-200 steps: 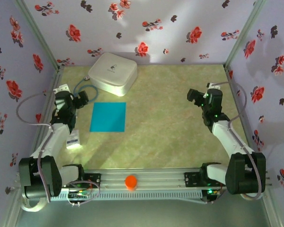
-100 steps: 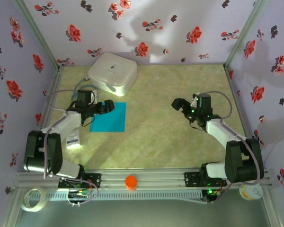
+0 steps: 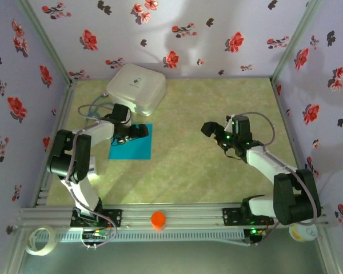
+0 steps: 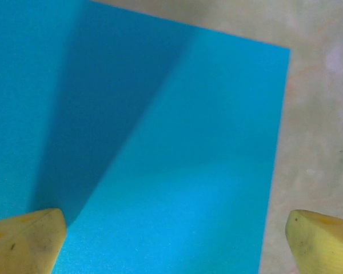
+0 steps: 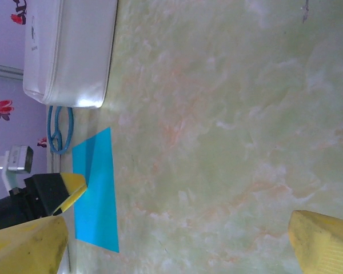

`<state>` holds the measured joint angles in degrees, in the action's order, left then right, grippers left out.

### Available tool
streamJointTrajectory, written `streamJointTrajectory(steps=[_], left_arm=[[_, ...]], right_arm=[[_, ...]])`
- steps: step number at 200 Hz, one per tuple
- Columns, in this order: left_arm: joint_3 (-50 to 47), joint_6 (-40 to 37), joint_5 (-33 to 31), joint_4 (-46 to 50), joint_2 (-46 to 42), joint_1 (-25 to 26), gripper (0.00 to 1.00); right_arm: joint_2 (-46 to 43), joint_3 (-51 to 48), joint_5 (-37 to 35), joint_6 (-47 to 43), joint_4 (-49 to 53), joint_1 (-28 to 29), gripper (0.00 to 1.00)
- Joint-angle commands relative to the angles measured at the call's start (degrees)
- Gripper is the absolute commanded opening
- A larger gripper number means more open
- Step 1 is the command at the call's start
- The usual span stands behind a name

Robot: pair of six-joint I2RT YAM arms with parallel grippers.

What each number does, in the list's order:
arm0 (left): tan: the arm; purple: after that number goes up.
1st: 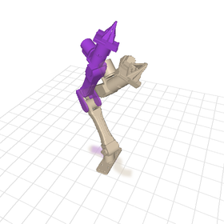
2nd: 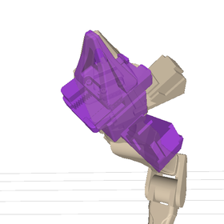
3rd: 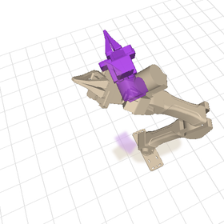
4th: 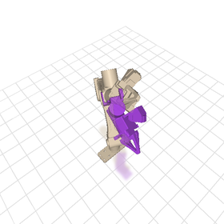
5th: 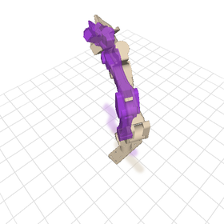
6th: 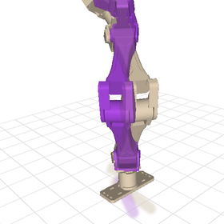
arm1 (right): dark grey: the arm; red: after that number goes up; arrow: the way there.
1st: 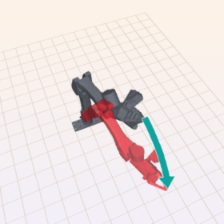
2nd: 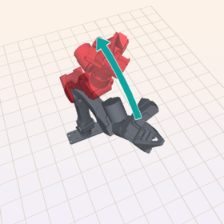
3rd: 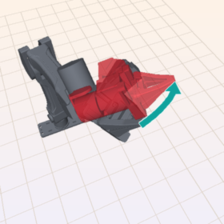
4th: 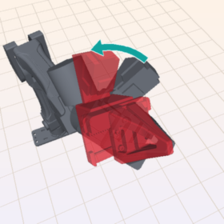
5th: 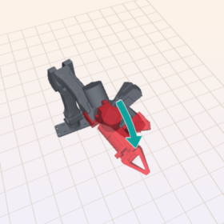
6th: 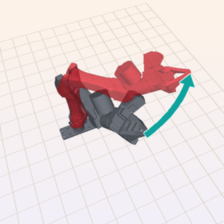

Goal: Fold a paper plane with a square sheet of paper (pick it up from the middle)
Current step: Move the square sheet of paper to the center of the table.

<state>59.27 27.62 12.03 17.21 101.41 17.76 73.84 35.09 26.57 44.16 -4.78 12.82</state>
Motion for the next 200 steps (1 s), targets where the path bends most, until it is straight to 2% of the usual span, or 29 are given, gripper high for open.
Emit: streamJointTrajectory(steps=[1,43,73,115,145,177,187,200], left_arm=[[0.91,3.56,-1.09,3.91,1.73,1.98,1.0],[-1.15,9.13,-1.4,2.42,3.21,7.96,1.0],[-2.38,19.07,-1.53,-0.79,3.43,13.14,0.99],[1.13,28.32,-8.56,-2.05,4.26,22.31,1.0],[7.62,23.48,-16.77,4.85,2.29,25.78,1.0],[11.19,12.56,-25.28,10.8,-1.51,26.19,1.0],[11.36,9.78,-27.24,11.39,-2.51,26.19,1.0],[11.07,6.87,-27.48,11.78,-3.52,25.66,1.0]], right_arm=[[-2.15,-1.46,-2.22,-0.03,1.16,0.41,0.99],[-4.94,-3.79,-3.16,0.14,1.21,0.47,0.99],[-6.64,-4.83,-3.94,0.13,2.88,0.46,0.99],[-10.13,-5.52,-7.08,0.38,6.62,0.51,0.99],[-16.27,-4.41,-16.6,0.24,15.14,0.5,0.99],[-23.12,-0.56,-24.89,-0.37,23.64,0.38,0.99],[-25.37,-1.36,-24.92,1.09,21.93,-0.19,0.99],[-27.63,-3.31,-19.87,2.02,16.91,-1.72,0.99]])
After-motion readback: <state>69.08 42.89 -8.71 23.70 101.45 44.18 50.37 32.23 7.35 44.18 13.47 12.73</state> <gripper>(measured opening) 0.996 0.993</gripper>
